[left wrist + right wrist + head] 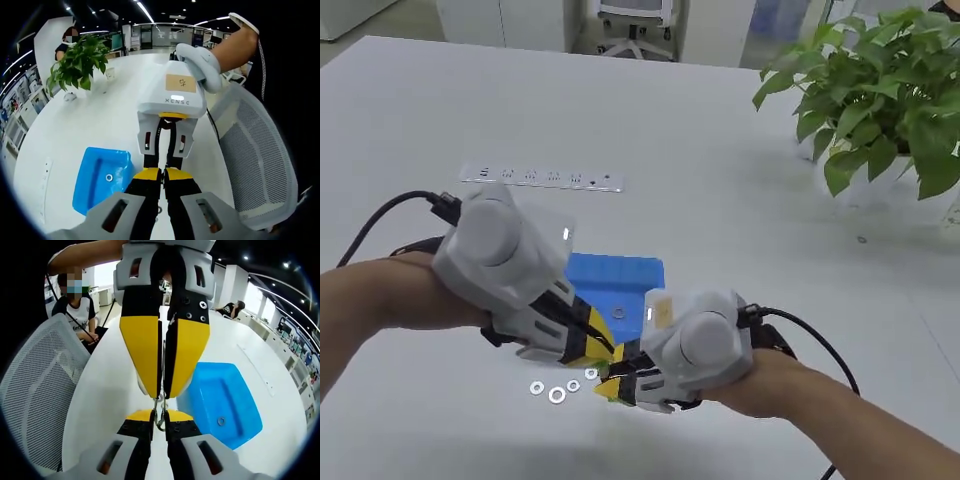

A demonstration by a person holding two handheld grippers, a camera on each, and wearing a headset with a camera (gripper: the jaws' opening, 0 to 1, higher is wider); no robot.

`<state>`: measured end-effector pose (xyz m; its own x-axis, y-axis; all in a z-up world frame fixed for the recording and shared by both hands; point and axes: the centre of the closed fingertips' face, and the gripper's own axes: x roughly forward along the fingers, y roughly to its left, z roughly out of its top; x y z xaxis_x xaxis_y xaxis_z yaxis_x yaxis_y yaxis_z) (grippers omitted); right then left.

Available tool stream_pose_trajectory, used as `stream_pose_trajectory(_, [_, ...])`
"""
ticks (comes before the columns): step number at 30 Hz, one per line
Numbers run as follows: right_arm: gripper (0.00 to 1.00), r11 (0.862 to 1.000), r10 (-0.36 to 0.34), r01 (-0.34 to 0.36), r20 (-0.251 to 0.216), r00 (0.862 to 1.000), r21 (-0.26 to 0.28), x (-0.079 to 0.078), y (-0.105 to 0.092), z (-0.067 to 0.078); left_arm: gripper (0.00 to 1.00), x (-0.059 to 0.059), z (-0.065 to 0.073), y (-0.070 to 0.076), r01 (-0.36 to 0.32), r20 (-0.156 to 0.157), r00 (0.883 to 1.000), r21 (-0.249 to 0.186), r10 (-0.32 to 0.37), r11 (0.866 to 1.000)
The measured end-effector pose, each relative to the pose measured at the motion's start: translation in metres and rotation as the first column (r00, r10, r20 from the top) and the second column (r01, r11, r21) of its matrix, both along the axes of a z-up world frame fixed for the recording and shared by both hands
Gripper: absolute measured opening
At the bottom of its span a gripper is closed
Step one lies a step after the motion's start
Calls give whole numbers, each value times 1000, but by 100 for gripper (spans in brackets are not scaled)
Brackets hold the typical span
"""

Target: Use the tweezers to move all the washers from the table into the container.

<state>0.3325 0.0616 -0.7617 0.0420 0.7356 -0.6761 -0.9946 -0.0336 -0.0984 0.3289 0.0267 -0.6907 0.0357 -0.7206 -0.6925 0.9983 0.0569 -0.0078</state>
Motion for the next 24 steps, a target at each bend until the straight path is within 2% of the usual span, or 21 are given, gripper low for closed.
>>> stream_pose_trajectory(9, [10,1000,4,-4,26,1000,8,9,2,15,6,7,15,2,-10,22,1000,-11,10,1000])
stream_pose_trajectory(24, [10,1000,-1,0,67,998,18,36,7,31,6,32,30,8,-20,68,997,-15,21,1000])
